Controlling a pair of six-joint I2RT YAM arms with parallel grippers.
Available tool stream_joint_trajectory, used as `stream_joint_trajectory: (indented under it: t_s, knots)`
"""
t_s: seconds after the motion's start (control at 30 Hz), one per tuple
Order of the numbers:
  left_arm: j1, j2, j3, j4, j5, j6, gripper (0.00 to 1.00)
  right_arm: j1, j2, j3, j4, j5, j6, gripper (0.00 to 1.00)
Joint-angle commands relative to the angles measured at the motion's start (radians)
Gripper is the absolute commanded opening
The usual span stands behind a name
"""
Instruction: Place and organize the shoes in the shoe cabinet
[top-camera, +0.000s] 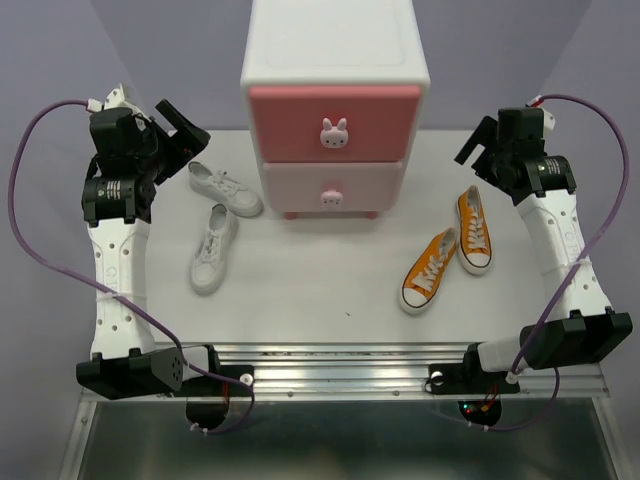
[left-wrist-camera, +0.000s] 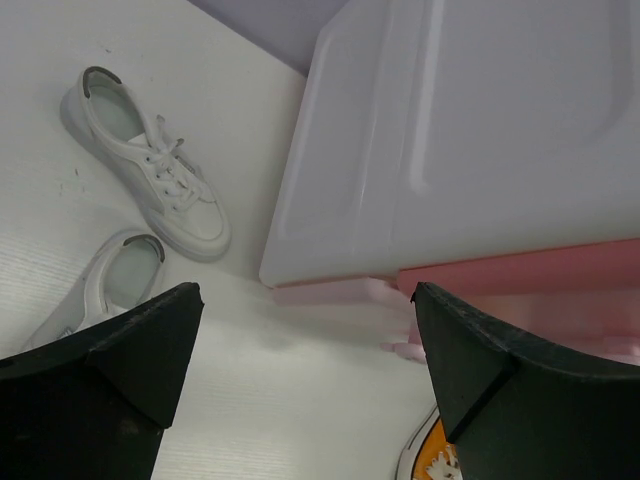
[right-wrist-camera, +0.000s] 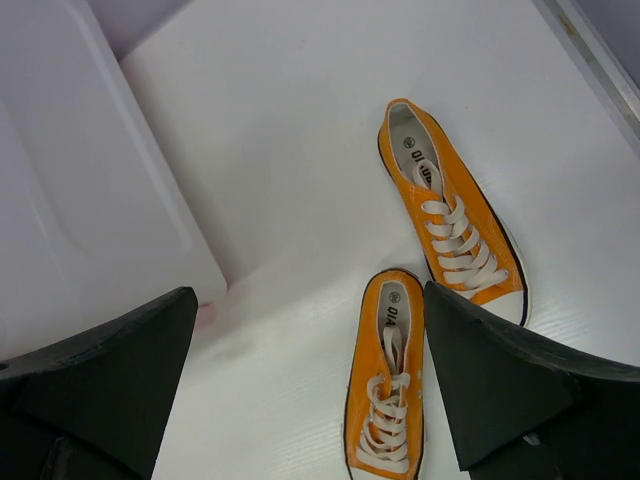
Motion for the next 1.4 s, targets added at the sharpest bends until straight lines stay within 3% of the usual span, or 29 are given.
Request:
stream_joint_trajectory:
  t_s: [0.0,0.2,0.4,1.03,1.27,1.37]
  knots:
    - [0.003,-0.044,-0.012,0.028,0.023,0.003,0.99,0.003,-0.028,0.001,0.08,-0.006,-0.024,1.0]
    - [0.003,-0.052,-0.032,0.029,0.035,-0.005,0.99,0.003,-0.06,-0.033,0.167,-0.208,-0.15,1.0]
    - [0.003,-0.066,-0.061,0.032,0.043,-0.014,0.99,0.003,-0.037,0.016,0.177,-0.256,-0.154,1.0]
    - [0.003,-0.084,-0.115,-0.046,0.078,0.014,0.99,0.003,0.217,0.594,0.361,-0.543,-0.204,1.0]
    - [-0.036,-0.072,-0.098,-0.069,0.066,0.045,0.99,0.13,0.361,0.814,0.416,-0.566,-0.257,1.0]
    - [-0.089,-0.069,-0.061,-0.091,-0.01,0.061,0.99,0.204,0.391,0.815,0.483,-0.551,-0.291,1.0]
